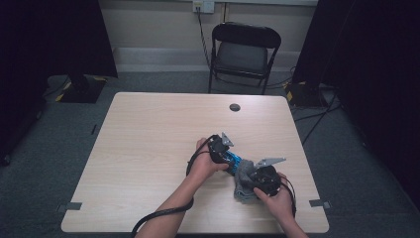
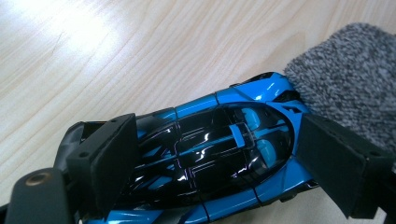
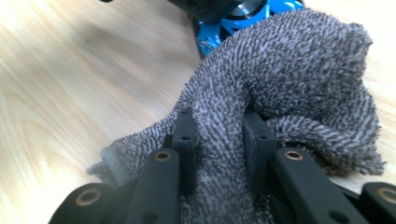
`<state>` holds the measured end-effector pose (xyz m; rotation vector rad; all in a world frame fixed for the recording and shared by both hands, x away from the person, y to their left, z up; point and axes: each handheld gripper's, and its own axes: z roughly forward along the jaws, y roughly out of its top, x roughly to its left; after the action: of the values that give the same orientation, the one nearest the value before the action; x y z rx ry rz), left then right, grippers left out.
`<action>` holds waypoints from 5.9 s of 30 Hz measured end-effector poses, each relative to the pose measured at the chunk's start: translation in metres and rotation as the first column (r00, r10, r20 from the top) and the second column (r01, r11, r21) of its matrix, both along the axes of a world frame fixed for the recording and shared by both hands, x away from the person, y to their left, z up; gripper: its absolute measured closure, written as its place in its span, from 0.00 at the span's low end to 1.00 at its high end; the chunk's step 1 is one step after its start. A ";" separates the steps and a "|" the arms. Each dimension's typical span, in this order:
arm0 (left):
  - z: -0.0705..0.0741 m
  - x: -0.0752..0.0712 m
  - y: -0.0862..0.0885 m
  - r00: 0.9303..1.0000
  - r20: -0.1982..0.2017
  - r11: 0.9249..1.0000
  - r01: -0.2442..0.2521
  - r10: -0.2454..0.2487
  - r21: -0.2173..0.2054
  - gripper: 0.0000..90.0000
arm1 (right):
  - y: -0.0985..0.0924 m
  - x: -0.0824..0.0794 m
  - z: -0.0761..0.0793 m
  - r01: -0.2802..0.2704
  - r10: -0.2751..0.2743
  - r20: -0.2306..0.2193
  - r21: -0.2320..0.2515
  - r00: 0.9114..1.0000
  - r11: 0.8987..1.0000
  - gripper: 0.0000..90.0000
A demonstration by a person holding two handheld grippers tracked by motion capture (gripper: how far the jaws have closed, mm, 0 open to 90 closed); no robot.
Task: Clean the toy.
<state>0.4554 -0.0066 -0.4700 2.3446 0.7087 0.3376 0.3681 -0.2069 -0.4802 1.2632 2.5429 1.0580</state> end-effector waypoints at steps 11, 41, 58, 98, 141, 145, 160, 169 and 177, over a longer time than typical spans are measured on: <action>0.000 0.000 0.000 1.000 0.001 1.000 0.000 0.000 0.000 0.14 | 0.010 -0.007 0.000 -0.056 0.057 -0.026 0.040 0.998 0.998 0.79; 0.000 0.000 0.000 1.000 0.001 1.000 -0.002 0.002 -0.005 0.14 | 0.024 -0.023 0.005 -0.248 0.251 -0.028 0.092 0.968 0.964 0.80; 0.000 0.000 0.000 1.000 0.000 1.000 -0.002 0.002 -0.007 0.14 | -0.036 -0.017 0.033 -0.119 0.115 0.048 0.090 0.992 0.989 0.80; -0.001 -0.001 0.002 1.000 0.012 1.000 0.005 -0.005 -0.015 0.15 | -0.042 0.023 -0.002 0.019 -0.020 0.034 0.022 0.999 1.000 0.78; -0.001 -0.001 0.002 1.000 0.010 1.000 0.005 -0.005 -0.009 0.15 | -0.015 0.011 -0.001 -0.091 0.092 -0.016 0.049 0.996 0.995 0.79; -0.001 -0.001 0.002 1.000 0.011 1.000 0.005 -0.005 -0.009 0.15 | -0.013 0.009 -0.001 -0.101 0.102 -0.022 0.047 0.994 0.994 0.79; -0.001 -0.001 0.001 1.000 0.010 1.000 0.005 -0.005 -0.008 0.15 | -0.003 0.002 -0.001 -0.144 0.146 -0.037 0.057 0.989 0.988 0.79; -0.001 -0.001 0.001 1.000 0.009 1.000 0.005 -0.005 -0.004 0.15 | 0.007 -0.003 -0.002 -0.187 0.190 -0.042 0.068 0.981 0.980 0.79; 0.000 -0.001 0.001 1.000 0.007 1.000 0.003 -0.003 0.000 0.15 | 0.013 -0.006 -0.002 -0.210 0.214 -0.044 0.070 0.976 0.975 0.79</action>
<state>0.4548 -0.0058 -0.4704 2.3429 0.7014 0.3444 0.3624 -0.1940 -0.4819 1.0633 2.7528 1.1714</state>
